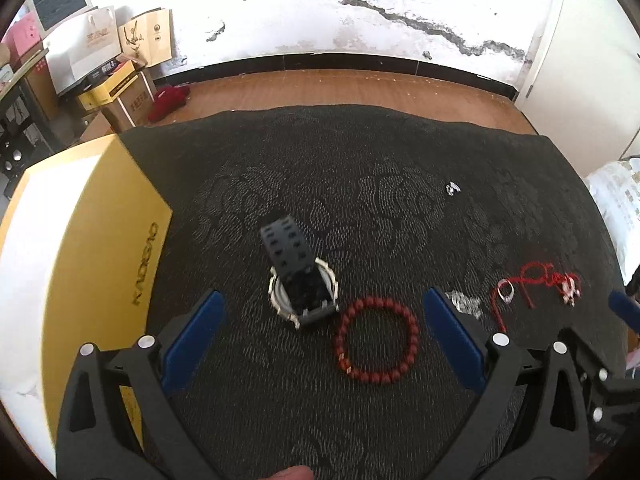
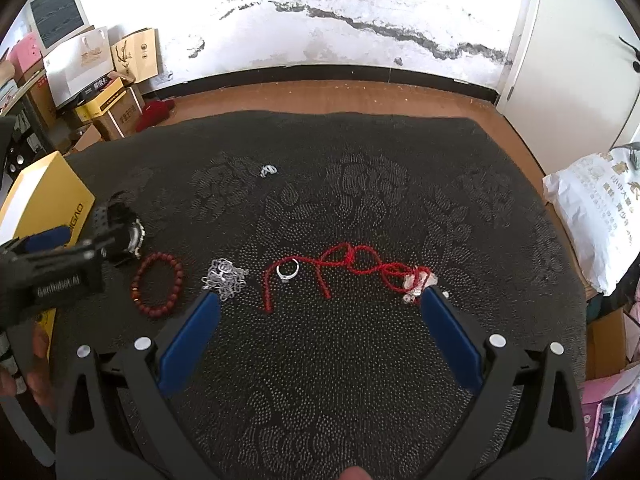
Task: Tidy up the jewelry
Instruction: 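Close the left tool on the black watch while the right tool nears the pendant, then close the right tool on the red string pendant, then carry the watch in the left tool and pendant in the right tool over the white box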
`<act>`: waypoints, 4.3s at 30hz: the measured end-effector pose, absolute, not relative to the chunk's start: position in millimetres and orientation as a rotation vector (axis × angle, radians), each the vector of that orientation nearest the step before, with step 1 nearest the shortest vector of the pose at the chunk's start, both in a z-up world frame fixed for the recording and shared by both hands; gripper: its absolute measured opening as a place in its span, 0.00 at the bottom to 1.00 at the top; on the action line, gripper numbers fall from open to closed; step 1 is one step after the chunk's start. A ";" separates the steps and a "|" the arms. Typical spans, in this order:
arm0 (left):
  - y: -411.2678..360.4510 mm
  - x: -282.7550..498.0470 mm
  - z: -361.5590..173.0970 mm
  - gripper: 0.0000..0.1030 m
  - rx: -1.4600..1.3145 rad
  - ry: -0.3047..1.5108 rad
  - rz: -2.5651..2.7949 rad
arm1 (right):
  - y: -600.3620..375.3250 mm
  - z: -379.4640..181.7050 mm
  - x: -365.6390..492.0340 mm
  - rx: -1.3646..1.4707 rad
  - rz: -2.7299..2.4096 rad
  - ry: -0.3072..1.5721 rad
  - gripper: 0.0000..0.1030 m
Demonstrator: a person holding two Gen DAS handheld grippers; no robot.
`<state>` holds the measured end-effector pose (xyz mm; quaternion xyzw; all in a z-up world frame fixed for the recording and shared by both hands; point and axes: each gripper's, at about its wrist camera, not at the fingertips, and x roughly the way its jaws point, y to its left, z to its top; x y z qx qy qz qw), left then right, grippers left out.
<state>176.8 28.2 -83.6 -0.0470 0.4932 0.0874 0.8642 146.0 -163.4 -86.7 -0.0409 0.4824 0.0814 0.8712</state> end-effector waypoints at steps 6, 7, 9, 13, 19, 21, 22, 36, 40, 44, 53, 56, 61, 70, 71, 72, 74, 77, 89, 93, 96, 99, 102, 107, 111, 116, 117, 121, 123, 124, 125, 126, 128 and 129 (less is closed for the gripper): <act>42.5 195.5 -109.7 0.94 -0.120 1.053 0.200 | -167.8 -100.7 151.2 -0.075 0.169 1.025 0.94; 45.9 199.0 -115.7 0.94 -0.133 1.063 0.206 | -168.7 -102.0 151.3 -0.077 0.170 1.024 0.94; 50.0 202.0 -123.0 0.94 -0.157 1.073 0.210 | -169.6 -104.8 150.4 -0.083 0.171 1.023 0.94; 53.1 207.6 -135.4 0.94 -0.189 1.082 0.181 | -169.6 -109.3 149.2 -0.089 0.187 1.029 0.94; 48.2 212.5 -145.7 0.94 -0.107 1.070 0.191 | -168.3 -109.7 149.9 -0.096 0.203 1.026 0.94; 48.4 212.7 -146.6 0.94 -0.101 1.076 0.181 | -168.0 -108.0 149.3 -0.110 0.202 1.014 0.94; 49.1 212.4 -146.6 0.94 -0.104 1.075 0.177 | -168.6 -106.9 148.7 -0.109 0.203 1.010 0.94; 39.7 200.5 -149.9 0.85 -0.112 1.046 0.233 | -176.0 -107.8 151.1 -0.074 0.207 1.025 0.94; 34.7 194.4 -141.8 0.49 -0.095 1.033 0.242 | -178.6 -109.7 151.0 -0.055 0.197 1.038 0.94; 34.1 190.7 -139.8 0.48 -0.094 1.045 0.234 | -179.8 -108.5 150.7 -0.038 0.201 1.047 0.94; 42.5 168.9 -113.3 0.48 -0.111 1.023 0.209 | -195.2 -103.7 155.8 -0.026 0.173 1.022 0.94; 44.3 158.8 -97.0 0.48 -0.102 0.991 0.193 | -206.3 -108.5 161.1 -0.019 0.145 1.026 0.94; 45.8 141.3 -81.8 0.48 -0.105 0.966 0.144 | -225.9 -121.0 170.2 -0.033 0.106 1.034 0.94; 42.1 136.3 -86.4 0.48 -0.109 0.986 0.088 | -253.5 -151.8 188.4 -0.046 0.072 1.081 0.94; 41.7 136.6 -86.9 0.48 -0.106 0.986 0.085 | -252.5 -152.8 189.3 -0.058 0.078 1.072 0.93; 40.8 136.4 -87.6 0.48 -0.104 0.988 0.082 | -251.8 -153.3 189.9 -0.060 0.083 1.061 0.94; 40.2 135.4 -88.8 0.48 -0.105 0.992 0.075 | -249.0 -151.8 188.8 -0.059 0.094 1.044 0.87; 39.9 135.3 -88.3 0.48 -0.108 0.993 0.070 | -237.8 -144.9 183.7 -0.080 0.153 1.014 0.38; 42.5 131.9 -83.3 0.48 -0.115 0.991 0.068 | -217.7 -113.0 165.2 -0.090 0.184 0.969 0.32; 40.7 125.4 -70.1 0.48 -0.141 0.980 0.055 | -207.4 -81.4 143.7 -0.099 0.199 0.936 0.32; 37.6 116.6 -54.2 0.48 -0.154 0.960 0.060 | -197.6 -57.0 124.0 -0.107 0.215 0.911 0.32; 34.9 101.0 -33.4 0.48 -0.146 0.948 0.064 | -180.5 -32.2 104.6 -0.109 0.245 0.904 0.32; 37.6 82.1 -16.0 0.48 -0.137 0.950 0.062 | -159.8 -2.9 79.5 -0.127 0.280 0.890 0.32; 63.0 39.3 31.4 0.48 -0.123 0.926 0.098 | -121.2 53.9 36.5 -0.166 0.344 0.861 0.32; 87.5 1.1 70.9 0.48 -0.091 0.891 0.142 | -82.0 95.3 0.2 -0.221 0.402 0.827 0.32; 123.7 -36.9 99.6 0.48 -0.104 0.892 0.178 | -26.8 129.1 -32.5 -0.265 0.492 0.813 0.32; 130.7 -42.5 103.1 0.48 -0.108 0.891 0.185 | -14.9 134.1 -38.3 -0.271 0.513 0.815 0.32; 167.2 -72.0 114.9 0.48 -0.127 0.902 0.227 | 38.2 147.0 -59.6 -0.305 0.607 0.833 0.32; 182.9 -83.2 118.5 0.48 -0.127 0.909 0.251 | 63.8 149.8 -67.3 -0.326 0.644 0.842 0.32; 190.5 -87.9 120.1 0.48 -0.129 0.912 0.261 | 76.6 150.7 -70.5 -0.337 0.661 0.845 0.32; 197.6 -92.3 121.7 0.48 -0.132 0.912 0.271 | 86.1 151.4 -72.6 -0.343 0.671 0.847 0.32; 205.1 -95.9 123.4 0.48 -0.128 0.911 0.284 | 99.7 152.2 -75.0 -0.354 0.688 0.850 0.32; 216.6 -101.7 125.0 0.48 -0.126 0.908 0.300 | 121.2 154.6 -78.5 -0.365 0.710 0.852 0.32; 222.0 -103.5 125.4 0.48 -0.127 0.907 0.307 | 130.4 154.8 -79.5 -0.369 0.720 0.853 0.32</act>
